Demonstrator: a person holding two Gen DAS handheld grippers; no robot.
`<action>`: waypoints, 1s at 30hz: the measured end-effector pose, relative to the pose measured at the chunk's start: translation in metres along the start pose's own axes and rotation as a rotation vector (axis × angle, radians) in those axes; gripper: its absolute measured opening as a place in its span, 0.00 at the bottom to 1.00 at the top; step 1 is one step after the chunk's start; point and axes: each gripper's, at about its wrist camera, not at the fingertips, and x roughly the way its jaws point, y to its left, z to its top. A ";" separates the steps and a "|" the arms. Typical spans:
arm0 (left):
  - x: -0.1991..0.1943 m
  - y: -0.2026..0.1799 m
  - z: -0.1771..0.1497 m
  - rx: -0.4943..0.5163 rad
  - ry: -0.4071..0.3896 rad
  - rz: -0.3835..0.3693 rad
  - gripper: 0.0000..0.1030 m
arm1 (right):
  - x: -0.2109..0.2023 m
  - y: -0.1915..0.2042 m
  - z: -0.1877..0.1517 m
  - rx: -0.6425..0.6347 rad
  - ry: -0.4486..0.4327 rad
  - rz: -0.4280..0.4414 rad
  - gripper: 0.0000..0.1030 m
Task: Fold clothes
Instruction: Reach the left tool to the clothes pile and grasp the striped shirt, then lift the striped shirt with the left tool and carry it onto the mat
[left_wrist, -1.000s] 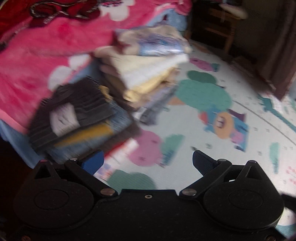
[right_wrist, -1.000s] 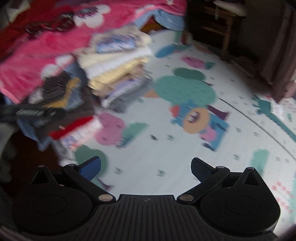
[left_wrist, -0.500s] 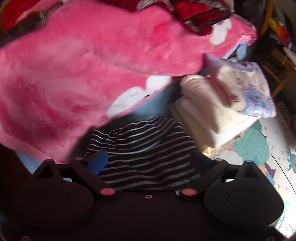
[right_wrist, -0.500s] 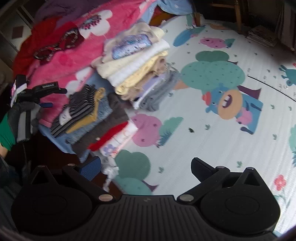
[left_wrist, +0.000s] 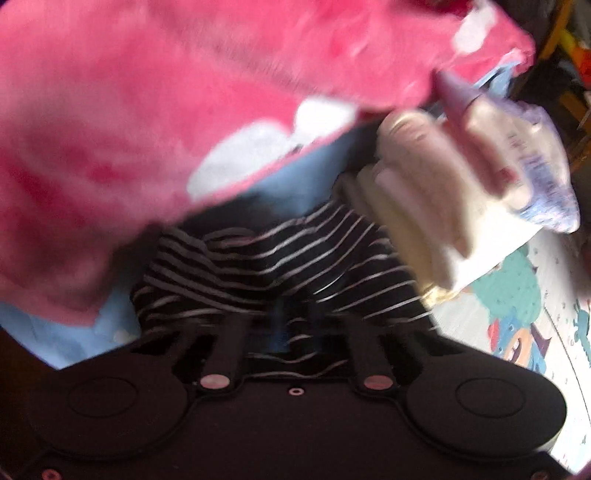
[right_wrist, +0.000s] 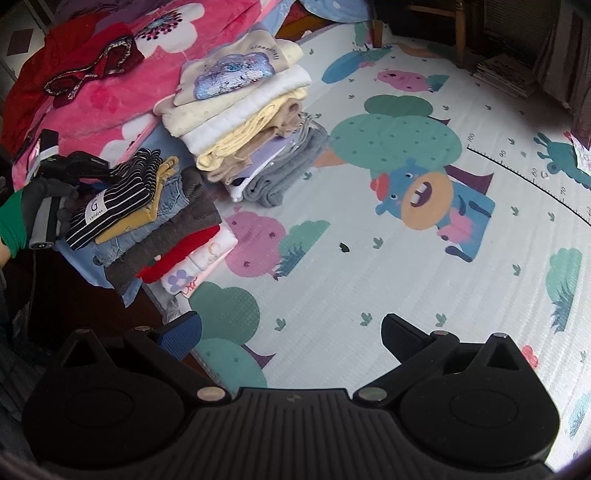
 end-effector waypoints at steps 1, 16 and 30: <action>-0.003 -0.003 0.001 0.004 -0.013 -0.013 0.00 | -0.001 -0.002 -0.001 0.003 -0.002 0.000 1.00; -0.207 -0.170 -0.021 0.290 -0.447 -0.660 0.00 | -0.069 -0.045 0.001 0.169 -0.206 -0.007 1.00; -0.226 -0.299 -0.117 0.664 -0.373 -0.865 0.00 | -0.163 -0.166 -0.042 0.482 -0.518 -0.156 1.00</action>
